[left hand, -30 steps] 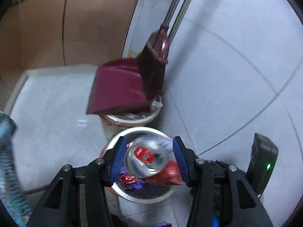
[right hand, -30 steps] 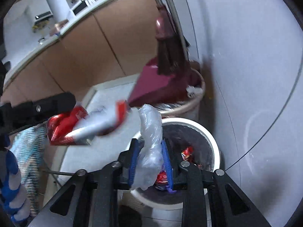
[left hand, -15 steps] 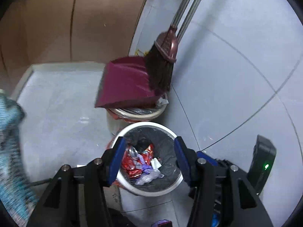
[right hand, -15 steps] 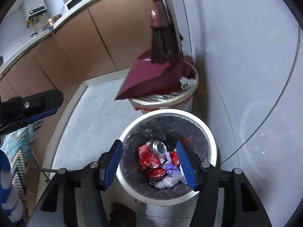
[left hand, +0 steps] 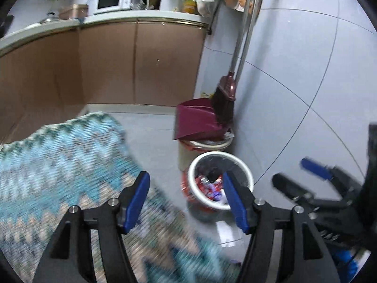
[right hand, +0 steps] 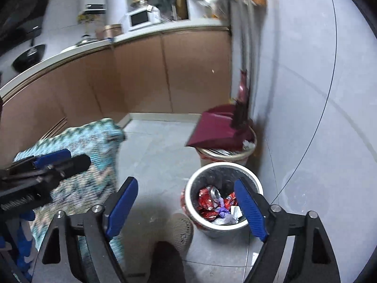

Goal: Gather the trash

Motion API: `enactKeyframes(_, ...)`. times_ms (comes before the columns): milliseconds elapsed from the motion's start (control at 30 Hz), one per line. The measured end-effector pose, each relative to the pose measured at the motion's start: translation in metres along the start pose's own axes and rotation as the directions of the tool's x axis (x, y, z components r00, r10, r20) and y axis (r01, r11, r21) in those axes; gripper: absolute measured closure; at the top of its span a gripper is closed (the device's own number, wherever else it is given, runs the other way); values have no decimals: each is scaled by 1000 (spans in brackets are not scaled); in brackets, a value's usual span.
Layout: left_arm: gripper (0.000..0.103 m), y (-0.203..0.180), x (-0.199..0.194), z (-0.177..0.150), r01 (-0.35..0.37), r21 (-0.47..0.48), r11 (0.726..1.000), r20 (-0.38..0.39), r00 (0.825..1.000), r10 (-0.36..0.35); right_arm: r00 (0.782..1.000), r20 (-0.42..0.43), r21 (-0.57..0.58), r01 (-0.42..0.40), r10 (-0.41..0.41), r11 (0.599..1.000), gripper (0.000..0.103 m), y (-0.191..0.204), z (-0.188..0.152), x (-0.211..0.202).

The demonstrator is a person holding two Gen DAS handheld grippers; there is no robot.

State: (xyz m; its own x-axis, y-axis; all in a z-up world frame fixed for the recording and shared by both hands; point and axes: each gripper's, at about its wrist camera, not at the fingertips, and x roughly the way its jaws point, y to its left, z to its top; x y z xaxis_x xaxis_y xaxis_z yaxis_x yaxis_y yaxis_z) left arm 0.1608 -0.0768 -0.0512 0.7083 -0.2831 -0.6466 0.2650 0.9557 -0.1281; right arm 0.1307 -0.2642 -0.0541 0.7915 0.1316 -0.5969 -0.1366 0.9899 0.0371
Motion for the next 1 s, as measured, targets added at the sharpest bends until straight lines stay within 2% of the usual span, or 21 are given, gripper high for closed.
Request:
enactKeyframes(67,36,11,-25,-12,-52,14,999,20,998,52,1000,28,-27,-8,8,1000,5,16,-2,-19)
enactKeyframes(200,32,31,-64,-32,-148,34,988,56,988,146,996,83,-73,-9,15,997,0,47,-7,-51)
enactKeyframes(400,27,58,-114,-57,-260,6,966,114,959,258,990,141,-123,-4,21,992,0,78,-14,-84)
enactKeyframes(667,27,75,-163,-68,-328,-70,942,198,921,336,980,195,-175,6,29,984,0,100,-16,-110)
enactKeyframes(800,27,77,-179,-68,-364,-97,927,235,896,376,976,215,-186,12,29,982,0,104,-17,-118)
enactKeyframes(1000,20,82,-193,-69,-377,-114,919,254,884,393,972,235,-174,18,24,985,0,101,-18,-126)
